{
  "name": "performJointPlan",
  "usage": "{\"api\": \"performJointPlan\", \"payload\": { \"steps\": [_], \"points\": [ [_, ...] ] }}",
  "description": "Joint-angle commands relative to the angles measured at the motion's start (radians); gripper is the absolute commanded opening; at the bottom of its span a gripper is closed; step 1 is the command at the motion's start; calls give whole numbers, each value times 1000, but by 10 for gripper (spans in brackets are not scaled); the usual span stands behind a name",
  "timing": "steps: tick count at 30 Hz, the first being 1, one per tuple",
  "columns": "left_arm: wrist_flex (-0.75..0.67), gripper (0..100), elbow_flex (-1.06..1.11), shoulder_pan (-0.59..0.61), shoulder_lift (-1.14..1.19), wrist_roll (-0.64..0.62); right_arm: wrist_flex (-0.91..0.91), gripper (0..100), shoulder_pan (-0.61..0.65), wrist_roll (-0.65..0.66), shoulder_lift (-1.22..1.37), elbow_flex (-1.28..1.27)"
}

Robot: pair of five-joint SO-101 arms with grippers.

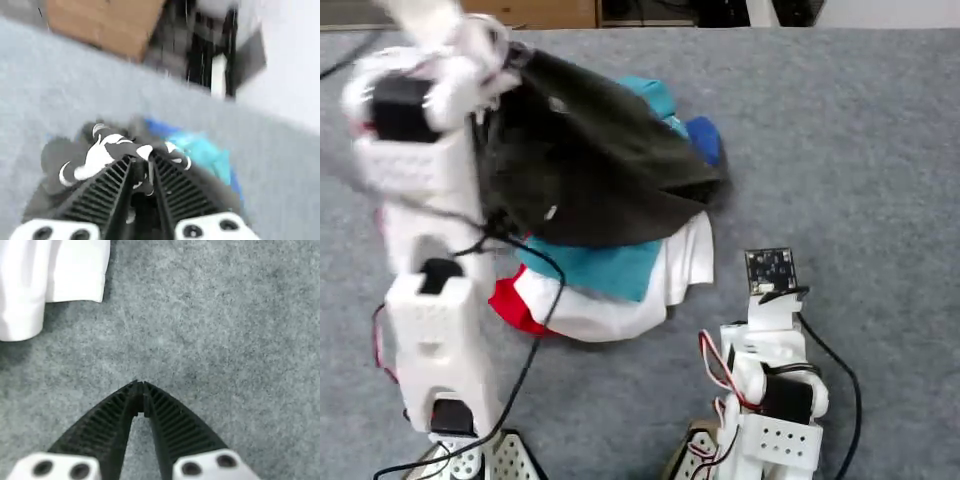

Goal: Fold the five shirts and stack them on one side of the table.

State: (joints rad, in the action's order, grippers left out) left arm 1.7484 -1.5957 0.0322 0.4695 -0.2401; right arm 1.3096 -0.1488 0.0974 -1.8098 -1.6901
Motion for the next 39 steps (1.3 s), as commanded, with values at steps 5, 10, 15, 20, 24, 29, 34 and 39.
{"api": "performJointPlan", "payload": {
  "steps": [5,10,15,20,24,29,34,39],
  "points": [
    [12,18,-23,259,-346,31,6,5,4,-9,-87,1],
    [12,18,160,388,-558,130,6,5,4,-9,-87,1],
    [12,18,427,494,-828,138,6,5,4,-9,-87,1],
    [11,19,856,499,-1038,141,6,5,4,-9,-87,1],
    [-49,19,1295,500,-1109,187,6,5,4,-9,-87,1],
    [-322,21,1798,505,-1153,198,6,5,4,-9,-87,1],
    [-480,80,2018,500,-1194,198,6,5,4,-9,-87,1],
    [-480,257,2045,500,-1230,189,6,5,4,-9,-87,1]
  ]
}}
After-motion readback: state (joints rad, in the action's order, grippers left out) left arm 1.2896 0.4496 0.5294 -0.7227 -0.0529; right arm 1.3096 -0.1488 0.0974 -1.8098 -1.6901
